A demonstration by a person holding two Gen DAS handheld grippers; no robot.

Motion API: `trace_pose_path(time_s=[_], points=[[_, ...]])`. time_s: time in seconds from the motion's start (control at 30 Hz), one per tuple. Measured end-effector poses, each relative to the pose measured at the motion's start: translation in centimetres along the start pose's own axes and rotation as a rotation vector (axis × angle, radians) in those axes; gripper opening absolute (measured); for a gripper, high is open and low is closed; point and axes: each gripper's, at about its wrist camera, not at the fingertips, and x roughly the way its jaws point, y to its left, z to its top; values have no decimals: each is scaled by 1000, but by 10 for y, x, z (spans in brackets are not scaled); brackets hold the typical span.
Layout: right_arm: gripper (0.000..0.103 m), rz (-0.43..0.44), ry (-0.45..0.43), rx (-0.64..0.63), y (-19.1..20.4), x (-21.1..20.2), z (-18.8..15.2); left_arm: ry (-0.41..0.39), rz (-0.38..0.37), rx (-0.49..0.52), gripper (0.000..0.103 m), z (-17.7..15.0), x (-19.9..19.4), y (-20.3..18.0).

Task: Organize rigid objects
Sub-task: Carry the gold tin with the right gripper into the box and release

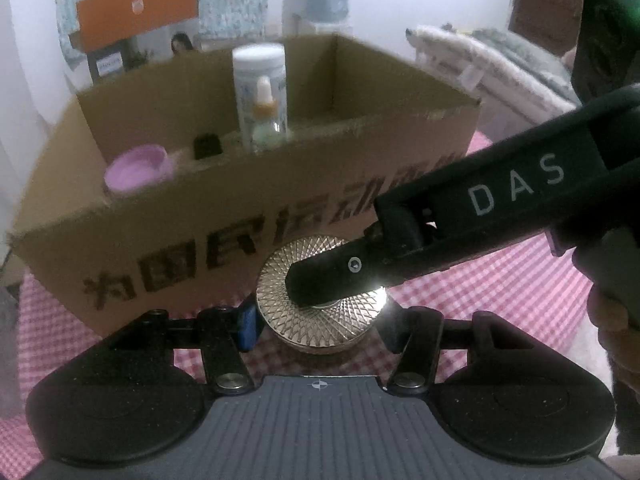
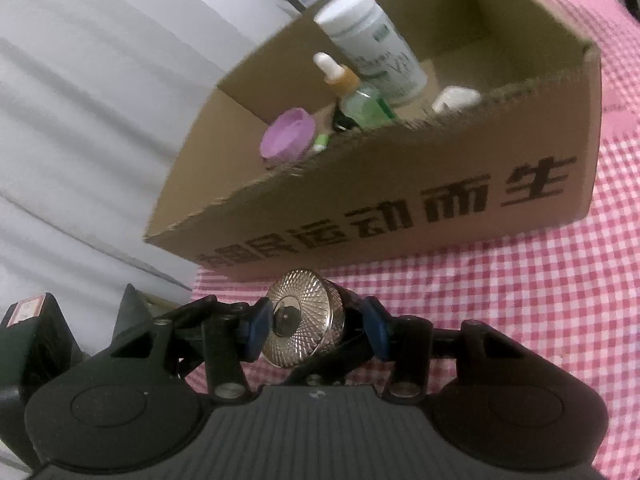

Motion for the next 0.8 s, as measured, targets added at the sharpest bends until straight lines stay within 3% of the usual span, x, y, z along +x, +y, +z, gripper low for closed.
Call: trace_pose_path(time_s=[0.27,0.47,0.6,0.8], points=[[53,39,-110,-128,49,-44,2,-165,40,21,56,26,-60,-2],[53,50,-200,-234,82,-69,30,-244,49,41,56,66,-68,5],[53,33,-214,-260,86,-69,58,-189,7,15,56,94,-43,17],[53,5,-104,-166,57,-37,99,-13,-72,-31,56,105,7,35]])
